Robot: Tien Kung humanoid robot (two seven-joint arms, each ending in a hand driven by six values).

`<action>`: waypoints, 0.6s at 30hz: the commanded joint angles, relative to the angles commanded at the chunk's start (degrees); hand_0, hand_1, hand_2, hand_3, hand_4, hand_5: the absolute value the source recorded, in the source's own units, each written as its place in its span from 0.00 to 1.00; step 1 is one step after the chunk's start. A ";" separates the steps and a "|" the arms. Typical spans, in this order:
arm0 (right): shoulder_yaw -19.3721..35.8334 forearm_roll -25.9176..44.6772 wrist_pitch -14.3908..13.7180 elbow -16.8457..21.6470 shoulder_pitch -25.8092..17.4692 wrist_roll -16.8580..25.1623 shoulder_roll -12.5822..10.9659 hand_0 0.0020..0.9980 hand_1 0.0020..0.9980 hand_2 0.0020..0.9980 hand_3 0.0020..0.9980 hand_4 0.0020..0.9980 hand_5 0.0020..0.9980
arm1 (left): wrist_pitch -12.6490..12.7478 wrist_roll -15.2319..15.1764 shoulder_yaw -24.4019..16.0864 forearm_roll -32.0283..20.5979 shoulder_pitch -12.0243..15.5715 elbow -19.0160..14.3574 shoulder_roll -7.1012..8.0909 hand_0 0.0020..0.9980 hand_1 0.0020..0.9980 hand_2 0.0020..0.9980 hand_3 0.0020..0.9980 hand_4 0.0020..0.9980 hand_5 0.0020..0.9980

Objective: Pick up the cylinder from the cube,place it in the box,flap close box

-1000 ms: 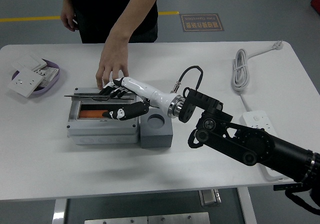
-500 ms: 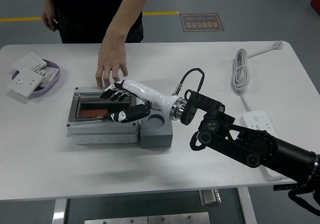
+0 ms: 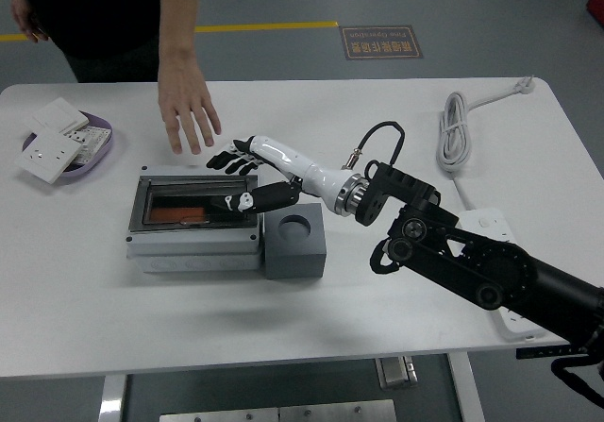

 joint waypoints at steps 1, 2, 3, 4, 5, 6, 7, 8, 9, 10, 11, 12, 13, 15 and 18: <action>1.33 -0.34 0.02 0.31 -0.86 -0.01 -0.61 0.68 0.72 0.74 0.70 0.80 0.30 | -0.02 0.04 0.02 -0.01 0.01 0.00 0.01 0.60 0.57 0.58 0.57 0.59 0.16; 2.66 -0.56 0.05 0.57 -1.65 0.01 -1.12 0.68 0.72 0.74 0.70 0.80 0.30 | -0.02 0.06 0.10 -0.13 0.02 0.00 0.02 0.60 0.57 0.58 0.57 0.59 0.16; 3.79 -0.70 0.09 0.76 -2.23 0.02 -1.47 0.68 0.72 0.74 0.70 0.80 0.30 | -0.01 0.06 0.19 -0.25 0.04 0.00 0.02 0.60 0.57 0.58 0.57 0.59 0.16; 5.28 -0.97 0.15 1.07 -3.36 0.18 -2.00 0.68 0.72 0.74 0.70 0.80 0.30 | 0.01 0.08 0.28 -0.39 0.12 0.00 0.04 0.60 0.57 0.58 0.57 0.59 0.16; 6.60 -1.20 0.19 1.30 -4.38 0.31 -2.39 0.68 0.72 0.74 0.70 0.80 0.30 | 0.03 0.10 0.34 -0.47 0.19 0.00 0.06 0.60 0.57 0.58 0.57 0.59 0.16; 8.14 -1.33 0.24 1.50 -5.55 0.45 -2.77 0.68 0.72 0.74 0.70 0.80 0.30 | 0.06 0.11 0.44 -0.64 0.26 0.00 0.08 0.60 0.57 0.58 0.57 0.59 0.17; 9.82 -1.46 0.26 1.69 -6.89 0.63 -3.13 0.68 0.72 0.74 0.70 0.80 0.30 | 0.09 0.12 0.60 -0.88 0.35 0.00 0.09 0.60 0.57 0.58 0.57 0.59 0.17; 11.20 -1.58 0.28 1.82 -7.92 0.78 -3.34 0.68 0.72 0.74 0.70 0.80 0.30 | 0.10 0.13 0.74 -1.05 0.42 0.00 0.10 0.60 0.57 0.58 0.57 0.59 0.17; 12.83 -1.74 0.33 1.97 -9.15 0.96 -3.51 0.68 0.72 0.74 0.70 0.80 0.30 | 0.10 0.14 0.91 -1.25 0.50 0.00 0.12 0.60 0.57 0.58 0.57 0.59 0.17; 14.18 -1.95 0.49 2.09 -10.18 1.21 -3.51 0.68 0.72 0.74 0.70 0.80 0.30 | 0.12 0.14 1.03 -1.44 0.56 0.00 0.13 0.60 0.57 0.58 0.57 0.59 0.17; 15.67 -2.22 0.71 2.22 -11.29 1.51 -3.44 0.68 0.72 0.74 0.70 0.80 0.30 | 0.16 0.12 1.13 -1.65 0.63 0.00 0.13 0.60 0.57 0.58 0.57 0.59 0.17; 17.49 -2.22 1.10 2.38 -12.79 2.13 -3.16 0.68 0.71 0.74 0.69 0.79 0.29 | 0.21 0.07 1.32 -1.98 0.69 0.00 0.12 0.60 0.57 0.58 0.57 0.59 0.16; 19.05 -2.14 1.38 2.49 -13.98 2.58 -2.94 0.68 0.71 0.74 0.69 0.79 0.29 | 0.24 0.02 1.47 -2.20 0.72 0.00 0.11 0.60 0.57 0.58 0.57 0.59 0.16; 22.52 -1.36 2.00 2.69 -16.73 4.37 -2.13 0.68 0.71 0.74 0.69 0.79 0.29 | 0.32 -0.08 1.79 -2.69 0.76 0.00 0.08 0.60 0.57 0.58 0.57 0.59 0.16; 27.71 0.85 2.01 2.72 -21.15 7.74 -1.18 0.68 0.71 0.74 0.69 0.79 0.29 | 0.39 -0.26 2.48 -3.47 0.80 0.00 0.07 0.60 0.57 0.58 0.57 0.59 0.16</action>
